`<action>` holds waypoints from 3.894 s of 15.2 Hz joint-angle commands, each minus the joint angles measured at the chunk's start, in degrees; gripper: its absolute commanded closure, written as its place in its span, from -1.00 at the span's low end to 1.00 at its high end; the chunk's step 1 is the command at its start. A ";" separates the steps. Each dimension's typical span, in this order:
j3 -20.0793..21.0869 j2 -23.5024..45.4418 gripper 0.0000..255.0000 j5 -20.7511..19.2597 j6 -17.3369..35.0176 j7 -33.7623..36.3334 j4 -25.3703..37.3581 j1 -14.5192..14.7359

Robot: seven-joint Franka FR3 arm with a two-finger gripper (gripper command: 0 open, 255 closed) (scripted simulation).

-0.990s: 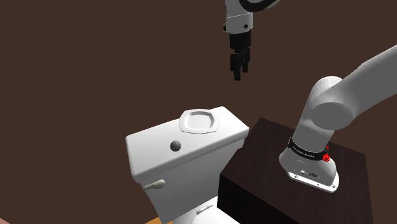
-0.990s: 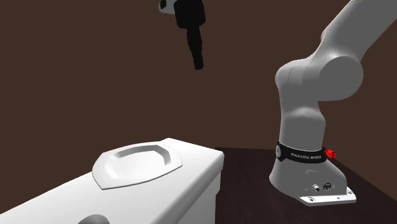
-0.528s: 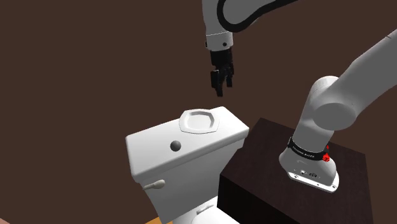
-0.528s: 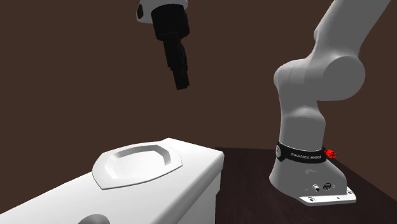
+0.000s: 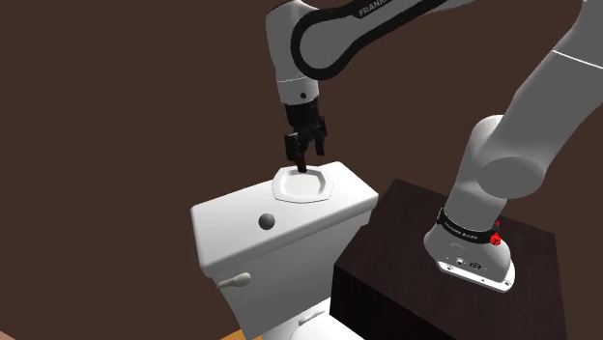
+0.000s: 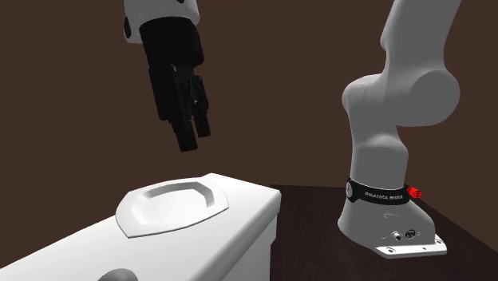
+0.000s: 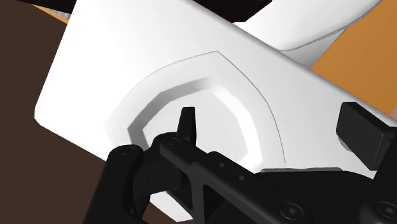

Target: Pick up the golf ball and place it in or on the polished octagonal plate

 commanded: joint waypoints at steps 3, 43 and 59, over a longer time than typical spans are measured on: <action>2.95 8.22 -1.00 -0.28 4.33 4.55 3.86 1.34; 6.63 27.04 1.00 -4.64 11.31 14.90 15.20 5.87; 4.66 18.24 1.00 -2.37 2.99 8.82 14.65 2.26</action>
